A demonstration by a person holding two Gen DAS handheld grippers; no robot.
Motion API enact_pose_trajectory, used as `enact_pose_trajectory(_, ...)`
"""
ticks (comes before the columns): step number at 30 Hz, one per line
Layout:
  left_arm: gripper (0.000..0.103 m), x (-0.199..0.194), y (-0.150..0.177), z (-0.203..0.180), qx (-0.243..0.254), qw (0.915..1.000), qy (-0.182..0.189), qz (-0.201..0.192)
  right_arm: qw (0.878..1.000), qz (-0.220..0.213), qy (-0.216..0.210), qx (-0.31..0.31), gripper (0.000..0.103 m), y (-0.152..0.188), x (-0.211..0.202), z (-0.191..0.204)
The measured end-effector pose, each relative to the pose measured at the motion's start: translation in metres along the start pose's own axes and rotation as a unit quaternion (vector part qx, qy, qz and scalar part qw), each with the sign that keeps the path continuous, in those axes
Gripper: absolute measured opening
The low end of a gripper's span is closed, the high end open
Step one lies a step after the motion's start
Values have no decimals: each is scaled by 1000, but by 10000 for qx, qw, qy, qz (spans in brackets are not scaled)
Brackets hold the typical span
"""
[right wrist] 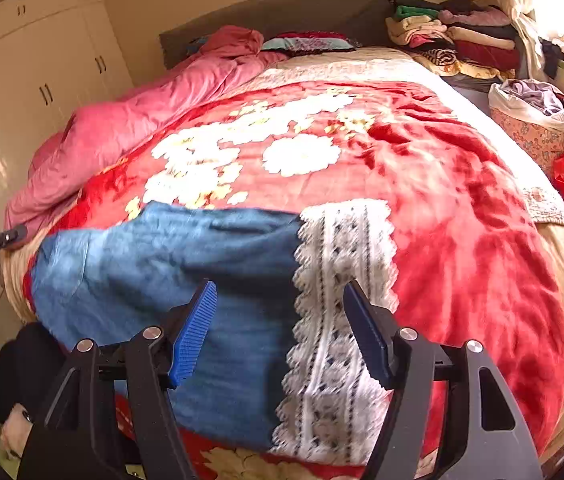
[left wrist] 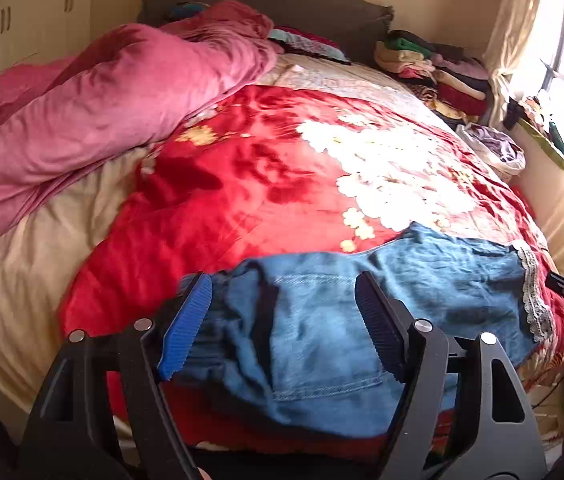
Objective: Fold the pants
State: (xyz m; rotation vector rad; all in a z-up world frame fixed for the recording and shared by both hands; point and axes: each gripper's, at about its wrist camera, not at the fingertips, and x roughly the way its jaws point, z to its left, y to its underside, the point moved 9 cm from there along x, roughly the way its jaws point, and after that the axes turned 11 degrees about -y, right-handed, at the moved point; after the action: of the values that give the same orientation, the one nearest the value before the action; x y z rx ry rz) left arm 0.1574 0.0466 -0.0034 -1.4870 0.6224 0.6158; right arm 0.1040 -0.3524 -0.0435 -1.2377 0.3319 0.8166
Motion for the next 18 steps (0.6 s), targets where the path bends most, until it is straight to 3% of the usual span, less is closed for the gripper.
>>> enact_pose_trajectory(4,67,28,-17,-60,271,9979,575,151,9989,-81,-66,462,65,-36,6,-43)
enact_pose_trajectory(8,67,71,-19,-112,501,9930,930,532,9958,190,-266,855,62,-50,31,-75)
enact_pose_trajectory(13,67,122,-9,-148,798,9871,1022,940,9932,692,-333,869,60,-39,70,-87)
enact_pose_trajectory(15,67,137,-7,-153,820,9857,1033,1051,9923,882,-355,792,54,-29,81,-88)
enact_pose_trajectory(18,67,150,-6,-160,686,9822,1252,1220,9939,875,-416,522,51,-22,84,-86)
